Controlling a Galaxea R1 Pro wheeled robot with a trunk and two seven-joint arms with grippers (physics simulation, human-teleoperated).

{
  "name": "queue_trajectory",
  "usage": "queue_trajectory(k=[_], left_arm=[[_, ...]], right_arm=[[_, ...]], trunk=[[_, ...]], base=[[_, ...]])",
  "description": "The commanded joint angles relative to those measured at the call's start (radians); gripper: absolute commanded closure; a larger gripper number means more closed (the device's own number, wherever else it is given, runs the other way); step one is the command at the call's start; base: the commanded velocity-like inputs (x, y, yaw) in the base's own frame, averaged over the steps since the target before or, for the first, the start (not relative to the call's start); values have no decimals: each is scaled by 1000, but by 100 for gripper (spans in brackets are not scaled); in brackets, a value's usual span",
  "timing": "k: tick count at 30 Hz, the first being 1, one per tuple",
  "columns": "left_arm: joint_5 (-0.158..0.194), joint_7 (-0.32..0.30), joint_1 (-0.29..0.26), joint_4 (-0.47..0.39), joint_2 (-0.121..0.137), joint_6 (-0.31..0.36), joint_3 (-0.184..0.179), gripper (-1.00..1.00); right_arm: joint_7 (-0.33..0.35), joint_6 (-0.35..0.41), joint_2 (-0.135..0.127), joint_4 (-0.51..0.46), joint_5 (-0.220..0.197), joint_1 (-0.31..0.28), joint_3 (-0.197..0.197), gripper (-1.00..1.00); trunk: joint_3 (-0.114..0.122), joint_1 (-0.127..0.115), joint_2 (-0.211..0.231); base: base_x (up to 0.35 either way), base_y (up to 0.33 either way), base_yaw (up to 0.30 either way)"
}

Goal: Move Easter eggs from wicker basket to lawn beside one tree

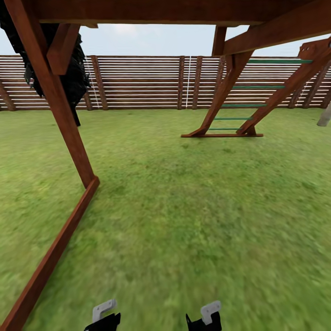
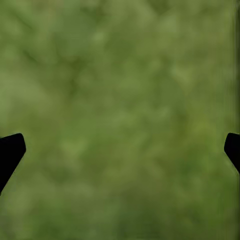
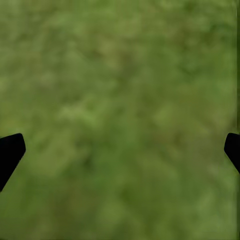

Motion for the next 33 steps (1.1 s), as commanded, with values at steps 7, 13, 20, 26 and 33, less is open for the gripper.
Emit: queue_trajectory(k=[7, 13, 20, 26, 33], left_arm=[[7, 5, 0, -3, -1, 5, -2, -100], [8, 5, 0, -3, -2, 5, -2, -100], [8, 5, 0, -3, -2, 5, -2, -100], [8, 5, 0, -3, -2, 5, -2, -100], [8, 5, 0, -3, -1, 5, -2, -100]], right_arm=[[0, -3, -5, 32, -1, 0, 3, -100], [0, -3, -7, 95, 0, 0, 3, -100], [0, -3, -7, 104, 3, 0, 3, -100], [0, -3, -7, 104, 0, 0, 3, -100], [-1, -2, -9, 93, 1, 0, 3, -100]], trunk=[[-1, 0, 0], [-1, 0, 0], [-1, 0, 0], [-1, 0, 0], [-1, 0, 0]], base=[[336, 0, 0], [336, 0, 0], [336, 0, 0], [336, 0, 0], [336, 0, 0]])
